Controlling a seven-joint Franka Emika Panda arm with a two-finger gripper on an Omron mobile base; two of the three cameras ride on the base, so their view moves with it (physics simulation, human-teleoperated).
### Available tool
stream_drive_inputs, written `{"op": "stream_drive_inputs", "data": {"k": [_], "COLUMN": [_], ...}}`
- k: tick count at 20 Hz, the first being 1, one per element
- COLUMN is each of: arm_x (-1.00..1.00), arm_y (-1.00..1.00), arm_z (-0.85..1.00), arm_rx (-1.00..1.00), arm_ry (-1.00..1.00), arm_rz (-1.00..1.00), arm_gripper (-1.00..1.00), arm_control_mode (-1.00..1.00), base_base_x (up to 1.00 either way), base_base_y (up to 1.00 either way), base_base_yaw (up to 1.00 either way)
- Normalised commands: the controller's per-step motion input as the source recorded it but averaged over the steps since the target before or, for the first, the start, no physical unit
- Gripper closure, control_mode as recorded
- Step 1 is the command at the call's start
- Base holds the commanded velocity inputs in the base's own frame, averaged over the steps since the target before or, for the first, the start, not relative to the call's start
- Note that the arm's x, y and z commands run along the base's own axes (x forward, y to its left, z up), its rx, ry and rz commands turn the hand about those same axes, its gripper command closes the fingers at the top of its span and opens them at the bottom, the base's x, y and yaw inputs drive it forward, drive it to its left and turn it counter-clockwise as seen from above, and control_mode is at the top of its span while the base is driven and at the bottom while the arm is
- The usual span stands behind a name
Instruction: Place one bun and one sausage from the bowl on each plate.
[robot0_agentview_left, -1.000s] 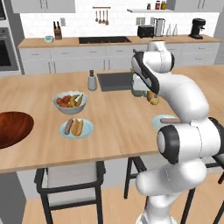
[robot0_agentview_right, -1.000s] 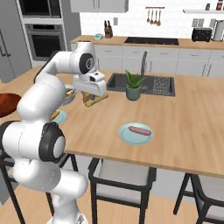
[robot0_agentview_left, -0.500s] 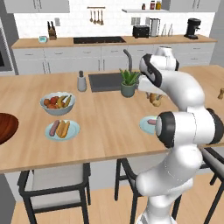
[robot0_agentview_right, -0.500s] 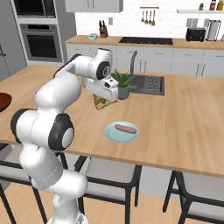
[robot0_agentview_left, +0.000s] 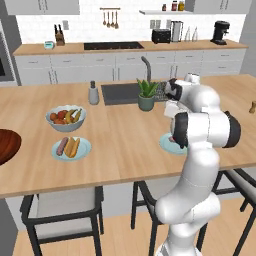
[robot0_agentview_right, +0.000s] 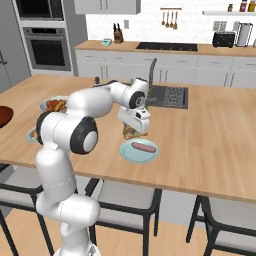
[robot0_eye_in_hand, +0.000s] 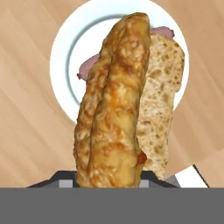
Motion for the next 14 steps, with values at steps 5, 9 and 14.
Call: {"op": "stream_drive_inputs", "data": {"k": [5,9,14], "arm_x": [0.22,0.23,0.4], "arm_y": [-0.26,0.31,0.35], "arm_z": [-0.64,-0.65,-0.77], "arm_rx": [0.08,-0.02,-0.04], "arm_ry": [0.02,0.07,0.13], "arm_rz": [-0.28,-0.15,-0.14], "arm_gripper": [1.0,1.0,1.0], "arm_control_mode": [-1.0,-1.0,-1.0], "base_base_x": [0.0,0.0,0.0], "base_base_y": [0.0,0.0,0.0], "base_base_yaw": [0.0,0.0,0.0]}}
